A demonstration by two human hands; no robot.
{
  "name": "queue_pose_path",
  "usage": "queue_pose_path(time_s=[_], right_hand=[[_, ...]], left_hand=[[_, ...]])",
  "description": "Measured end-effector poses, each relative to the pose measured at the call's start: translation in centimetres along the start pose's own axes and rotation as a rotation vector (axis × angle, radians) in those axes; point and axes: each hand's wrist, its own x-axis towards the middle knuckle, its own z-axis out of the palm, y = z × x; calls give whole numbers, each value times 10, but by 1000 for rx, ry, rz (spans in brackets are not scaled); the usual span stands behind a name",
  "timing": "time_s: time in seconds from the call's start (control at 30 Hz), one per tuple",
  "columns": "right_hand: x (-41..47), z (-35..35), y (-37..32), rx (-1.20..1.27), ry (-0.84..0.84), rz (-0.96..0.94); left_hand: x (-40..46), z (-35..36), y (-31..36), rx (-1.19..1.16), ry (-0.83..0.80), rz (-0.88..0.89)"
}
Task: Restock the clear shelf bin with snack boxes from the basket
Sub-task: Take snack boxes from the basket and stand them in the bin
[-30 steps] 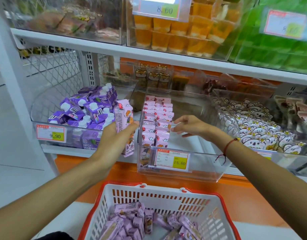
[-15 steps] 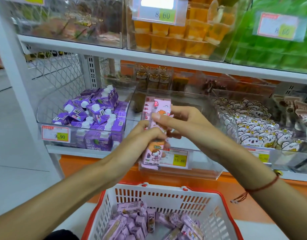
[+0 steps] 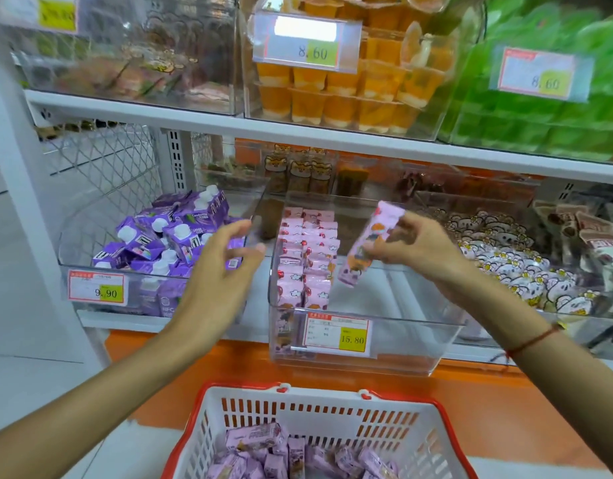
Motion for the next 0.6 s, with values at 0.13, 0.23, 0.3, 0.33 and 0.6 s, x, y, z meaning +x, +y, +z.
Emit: queue_pose_path(time_s=[0.13,0.23,0.3,0.33,0.6], right_hand=[[26,26,25,-305,-219,183],[41,42,41,-450,-196,215],[48,46,46,-423,-179,272],[51,47,47,-403,-191,297],[50,50,45,-148,-225,389]], left_hand=[[-5,14,-20,-68,-155,-112],[-9,18,-24,-77,-186,-74],[-9,18,-26,-78,-166,-69],[-8,18,-26,-79,-154,-72],[-9,17,-24,-107,-161,-88]])
